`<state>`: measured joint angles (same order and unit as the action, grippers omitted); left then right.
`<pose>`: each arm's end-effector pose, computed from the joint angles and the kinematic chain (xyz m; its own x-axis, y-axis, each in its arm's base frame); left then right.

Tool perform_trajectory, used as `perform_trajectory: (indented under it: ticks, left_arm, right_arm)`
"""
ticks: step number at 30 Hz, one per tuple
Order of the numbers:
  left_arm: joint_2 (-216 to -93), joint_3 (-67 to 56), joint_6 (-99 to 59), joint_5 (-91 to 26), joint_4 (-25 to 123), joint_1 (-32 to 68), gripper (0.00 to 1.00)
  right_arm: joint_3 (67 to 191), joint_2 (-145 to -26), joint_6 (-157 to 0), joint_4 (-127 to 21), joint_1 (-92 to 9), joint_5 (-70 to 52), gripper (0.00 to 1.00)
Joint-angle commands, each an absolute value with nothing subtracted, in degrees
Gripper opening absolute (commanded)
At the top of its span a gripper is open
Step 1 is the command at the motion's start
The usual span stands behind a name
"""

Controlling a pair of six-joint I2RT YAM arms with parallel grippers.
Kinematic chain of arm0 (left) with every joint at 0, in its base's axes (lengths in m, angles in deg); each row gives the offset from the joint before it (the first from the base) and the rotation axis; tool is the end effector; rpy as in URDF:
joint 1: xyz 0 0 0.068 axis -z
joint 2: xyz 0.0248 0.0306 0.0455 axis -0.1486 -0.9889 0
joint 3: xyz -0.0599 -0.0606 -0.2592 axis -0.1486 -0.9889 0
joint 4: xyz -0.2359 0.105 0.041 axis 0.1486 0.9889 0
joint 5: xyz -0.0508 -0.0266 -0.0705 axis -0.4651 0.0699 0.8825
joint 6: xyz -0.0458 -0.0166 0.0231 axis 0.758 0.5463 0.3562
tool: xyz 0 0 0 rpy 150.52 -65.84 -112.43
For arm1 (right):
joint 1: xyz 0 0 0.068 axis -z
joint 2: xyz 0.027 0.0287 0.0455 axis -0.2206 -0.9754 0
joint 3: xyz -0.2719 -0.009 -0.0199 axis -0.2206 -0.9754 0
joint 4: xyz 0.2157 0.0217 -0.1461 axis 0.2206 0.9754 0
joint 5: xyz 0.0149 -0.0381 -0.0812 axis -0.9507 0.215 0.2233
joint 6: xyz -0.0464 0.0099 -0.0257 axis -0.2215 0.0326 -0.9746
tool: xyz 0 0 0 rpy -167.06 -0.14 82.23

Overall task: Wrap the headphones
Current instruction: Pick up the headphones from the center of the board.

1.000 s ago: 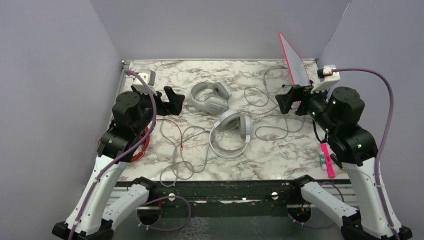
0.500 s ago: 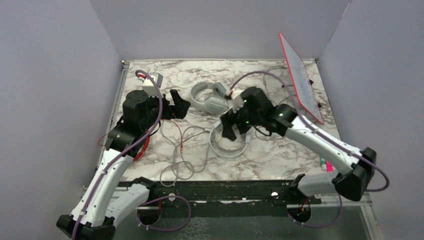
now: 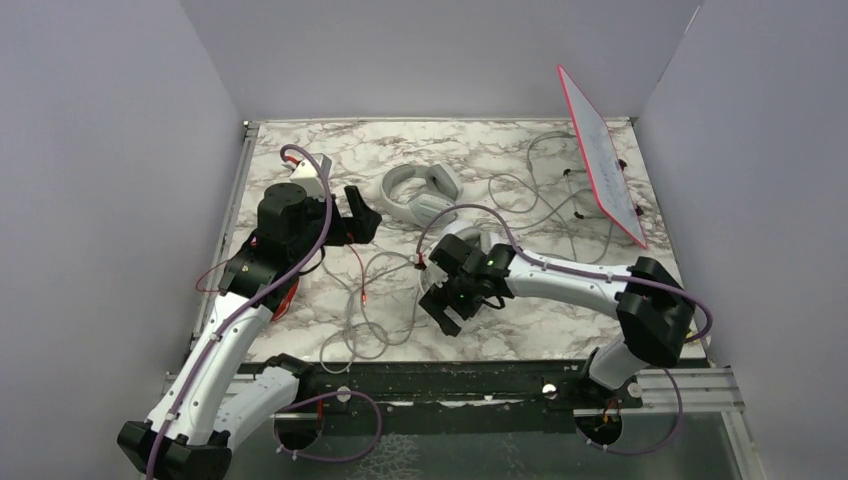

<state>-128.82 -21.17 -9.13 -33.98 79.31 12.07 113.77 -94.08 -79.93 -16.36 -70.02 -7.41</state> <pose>0.1739 -0.0699 0.3644 -0.4866 -0.2231 -0.8447 0.2885 0.8716 -0.3964 0.1613 0.2585 0.2085 -0.5728 -0.7251 -0.3822 -0.8113 0.5681 0.1381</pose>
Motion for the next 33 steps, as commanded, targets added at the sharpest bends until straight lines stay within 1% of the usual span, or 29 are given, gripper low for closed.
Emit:
perform_trajectory:
  ticks: [1, 4, 7, 8, 10, 14, 15, 18, 21, 22, 23, 25, 28, 31, 33]
  left_arm:
    - [-128.7, -21.6, -8.3, -34.4, 79.3, 11.7, 0.99]
    - [-128.3, -21.6, -8.4, -34.5, 79.4, 11.7, 0.99]
    - [-127.8, -21.5, -8.3, -33.9, 79.7, 11.7, 0.99]
    - [-127.7, -21.5, -8.1, -33.6, 79.8, 11.7, 0.99]
    - [-127.3, -21.8, -7.9, -33.4, 79.8, 11.7, 0.99]
    - [-127.3, -22.4, -7.4, -33.6, 79.8, 11.7, 0.99]
    - [-127.5, -22.3, -7.3, -33.2, 79.9, 11.7, 0.99]
    - [-128.0, -21.8, -6.7, -31.8, 80.0, 11.7, 0.99]
    - [-128.6, -21.6, -4.3, -29.8, 80.0, 11.7, 0.99]
    - [-128.9, -21.7, -3.2, -28.4, 79.8, 11.7, 0.99]
    - [-129.2, -22.1, -1.8, -26.9, 79.4, 11.7, 0.99]
    - [-129.9, -23.7, 1.4, -23.0, 77.6, 11.7, 0.99]
    - [-130.8, -28.6, 8.5, -15.6, 71.4, 11.7, 0.99]
    - [-132.0, -33.7, 15.2, -10.8, 64.7, 11.7, 0.98]
    - [-133.0, -36.0, 18.6, -9.4, 62.8, 11.7, 0.97]
  right_arm:
    - [112.7, -98.2, -81.3, -22.3, -71.7, 2.5, 0.95]
    - [113.1, -100.9, -82.0, -23.8, -71.9, 6.2, 0.93]
    - [113.5, -102.2, -82.4, -24.4, -72.0, 6.7, 0.87]
    - [113.4, -102.2, -82.2, -24.5, -72.1, 6.4, 0.83]
    - [112.6, -101.6, -81.6, -24.8, -72.2, 6.3, 0.73]
    - [111.0, -99.0, -79.3, -23.8, -72.6, 8.6, 0.40]
    - [110.9, -97.6, -78.5, -22.6, -72.6, 9.7, 0.36]
    - [111.1, -92.1, -76.1, -18.2, -72.6, 10.9, 0.29]
    - [110.4, -86.0, -73.9, -15.8, -72.6, 11.8, 0.12]
    - [109.7, -83.9, -73.8, -16.2, -72.6, 11.5, 0.09]
    - [109.0, -82.1, -74.3, -17.5, -72.6, 10.7, 0.06]
    - [107.0, -79.3, -77.1, -23.9, -72.6, 6.9, 0.04]
    - [107.2, -78.8, -78.1, -31.1, -72.6, 2.6, 0.01]
    - [106.2, -79.5, -79.4, -40.4, -72.6, 0.3, 0.01]
    - [103.1, -80.0, -79.3, -48.1, -72.6, 0.4, 0.01]
